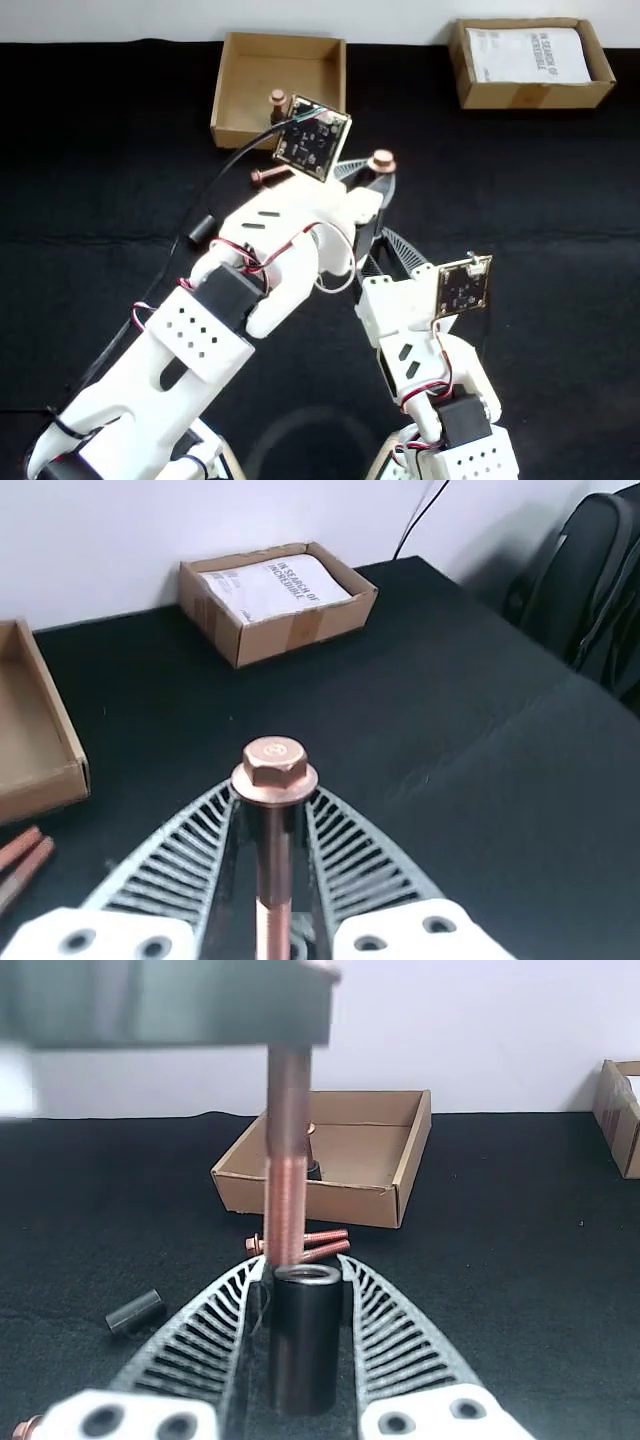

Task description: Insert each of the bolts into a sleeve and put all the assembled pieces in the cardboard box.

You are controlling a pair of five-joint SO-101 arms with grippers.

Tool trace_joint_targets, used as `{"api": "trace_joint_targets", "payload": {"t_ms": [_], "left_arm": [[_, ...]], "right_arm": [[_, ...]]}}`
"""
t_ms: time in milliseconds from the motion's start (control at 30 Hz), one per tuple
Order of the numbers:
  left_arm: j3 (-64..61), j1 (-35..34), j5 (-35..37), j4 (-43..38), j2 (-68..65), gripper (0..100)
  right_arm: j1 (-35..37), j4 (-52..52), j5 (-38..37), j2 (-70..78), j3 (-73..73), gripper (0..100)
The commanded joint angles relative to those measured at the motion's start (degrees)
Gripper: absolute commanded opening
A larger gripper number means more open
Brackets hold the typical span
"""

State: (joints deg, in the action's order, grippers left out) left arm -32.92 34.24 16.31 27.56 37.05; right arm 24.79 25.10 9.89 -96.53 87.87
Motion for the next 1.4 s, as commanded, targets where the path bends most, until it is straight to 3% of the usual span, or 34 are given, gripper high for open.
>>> {"api": "trace_joint_targets", "payload": {"t_ms": [0,433,933,1367], "left_arm": [[-0.7,0.4,0.2,-2.1,0.1,1],[-4.3,1.8,1.6,-7.6,0.1,1],[-4.9,1.5,1.2,-7.3,0.1,1],[-14.3,-0.5,-3.1,-7.3,0.7,1]], "right_arm": [[-0.5,-1.0,-0.4,-0.8,-2.5,0.6],[-0.5,-1.0,-0.4,-0.7,-2.5,0.6],[-0.7,-1.0,-0.4,-0.9,-2.5,0.6],[-1.5,-0.7,-0.5,-0.6,-6.2,0.6]]}}
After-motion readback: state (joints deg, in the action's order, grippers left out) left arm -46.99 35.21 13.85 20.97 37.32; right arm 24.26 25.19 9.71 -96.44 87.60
